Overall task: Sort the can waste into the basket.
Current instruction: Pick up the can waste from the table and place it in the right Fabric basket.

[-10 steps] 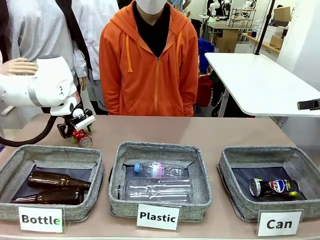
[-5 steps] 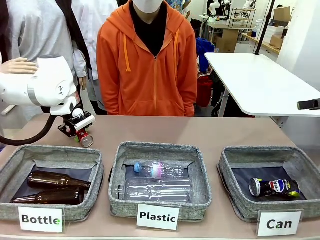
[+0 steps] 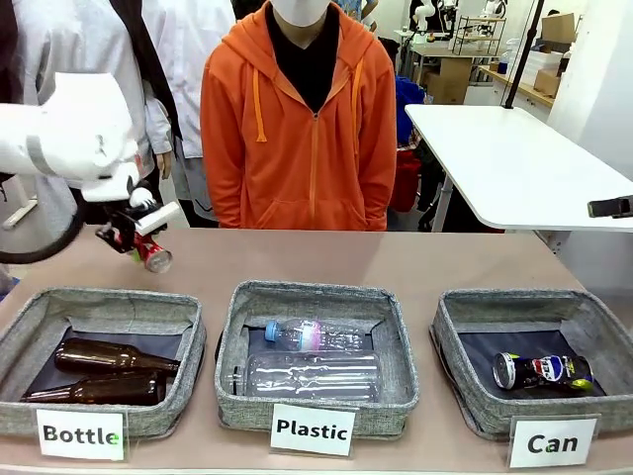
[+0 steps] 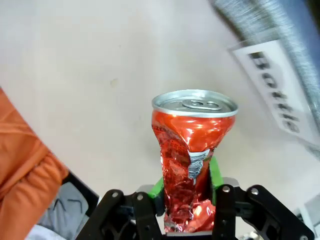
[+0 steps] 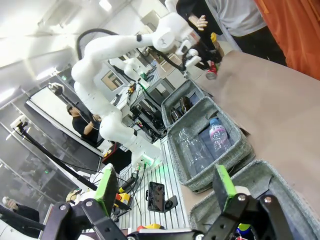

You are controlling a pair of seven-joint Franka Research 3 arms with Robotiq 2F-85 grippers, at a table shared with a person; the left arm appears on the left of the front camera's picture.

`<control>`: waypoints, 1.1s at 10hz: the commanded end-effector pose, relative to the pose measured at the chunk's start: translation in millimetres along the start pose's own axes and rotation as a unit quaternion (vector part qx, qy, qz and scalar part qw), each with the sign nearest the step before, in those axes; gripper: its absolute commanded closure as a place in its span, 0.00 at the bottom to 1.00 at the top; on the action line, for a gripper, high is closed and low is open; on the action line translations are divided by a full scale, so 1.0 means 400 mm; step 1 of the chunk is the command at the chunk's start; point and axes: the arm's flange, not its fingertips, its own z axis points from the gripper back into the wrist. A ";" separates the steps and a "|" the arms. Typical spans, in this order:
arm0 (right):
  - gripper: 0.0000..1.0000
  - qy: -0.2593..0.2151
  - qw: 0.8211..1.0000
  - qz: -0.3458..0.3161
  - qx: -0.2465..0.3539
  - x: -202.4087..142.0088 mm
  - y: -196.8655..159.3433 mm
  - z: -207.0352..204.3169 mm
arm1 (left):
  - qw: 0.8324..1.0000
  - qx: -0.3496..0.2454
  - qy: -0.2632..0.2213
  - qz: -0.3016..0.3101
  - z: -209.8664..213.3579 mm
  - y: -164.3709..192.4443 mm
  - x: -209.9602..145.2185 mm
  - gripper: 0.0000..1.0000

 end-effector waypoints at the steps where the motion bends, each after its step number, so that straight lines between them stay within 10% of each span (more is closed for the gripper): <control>1: 0.00 0.007 1.000 0.007 0.005 -0.002 0.005 0.006 | 0.999 0.041 0.006 0.029 0.159 -0.133 0.043 1.00; 2: 0.00 0.007 1.000 0.007 0.005 -0.002 0.005 0.006 | 0.996 0.057 -0.036 0.063 0.213 -0.185 0.065 0.73; 4: 0.00 0.007 1.000 0.007 0.005 -0.002 0.005 0.006 | 0.972 0.021 -0.198 0.126 0.241 -0.253 0.117 0.73; 7: 0.00 0.007 1.000 0.007 0.005 -0.002 0.005 0.006 | 0.930 0.042 -0.317 0.180 0.222 -0.368 0.154 0.73; 8: 0.00 0.007 1.000 0.007 0.005 -0.002 0.005 0.006 | 0.959 0.000 -0.250 0.130 0.243 -0.306 0.160 0.73; 11: 0.00 0.007 1.000 0.007 0.005 -0.002 0.005 0.006 | 0.959 0.000 -0.250 0.130 0.243 -0.306 0.160 0.73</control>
